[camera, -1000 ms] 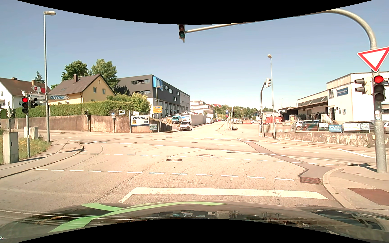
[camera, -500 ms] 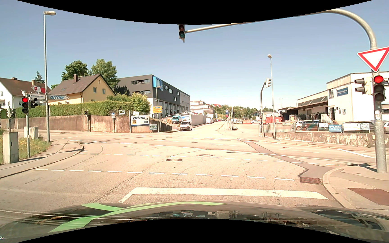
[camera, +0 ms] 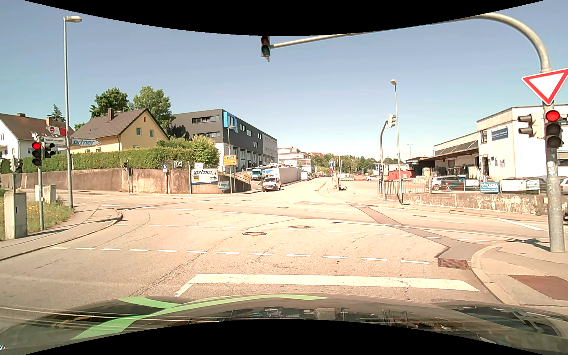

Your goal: Follow the waypoints while adhering to traffic rules and regulations

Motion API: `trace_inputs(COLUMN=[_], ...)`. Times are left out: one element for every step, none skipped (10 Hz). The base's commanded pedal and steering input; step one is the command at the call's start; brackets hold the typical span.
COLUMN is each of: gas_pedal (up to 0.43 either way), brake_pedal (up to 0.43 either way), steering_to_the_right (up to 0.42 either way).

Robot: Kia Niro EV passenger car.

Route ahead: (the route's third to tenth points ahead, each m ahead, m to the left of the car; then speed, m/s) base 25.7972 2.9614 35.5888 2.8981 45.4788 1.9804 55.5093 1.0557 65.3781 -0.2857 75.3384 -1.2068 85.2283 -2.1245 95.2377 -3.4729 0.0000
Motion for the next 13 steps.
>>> trace_inputs(gas_pedal=[0.000, 0.000, 0.000, 0.000, 0.000, 0.000, 0.000, 0.000, 0.000, 0.000, 0.000, 0.000, 0.000], brake_pedal=[0.494, 0.500, 0.500, 0.500, 0.500, 0.494, 0.500, 0.494, 0.500, 0.500, 0.500, 0.500, 0.494], steering_to_the_right=[0.039, 0.039, 0.039, 0.039, 0.039, 0.039, 0.039, 0.039, 0.039, 0.039, 0.039, 0.039, 0.039])
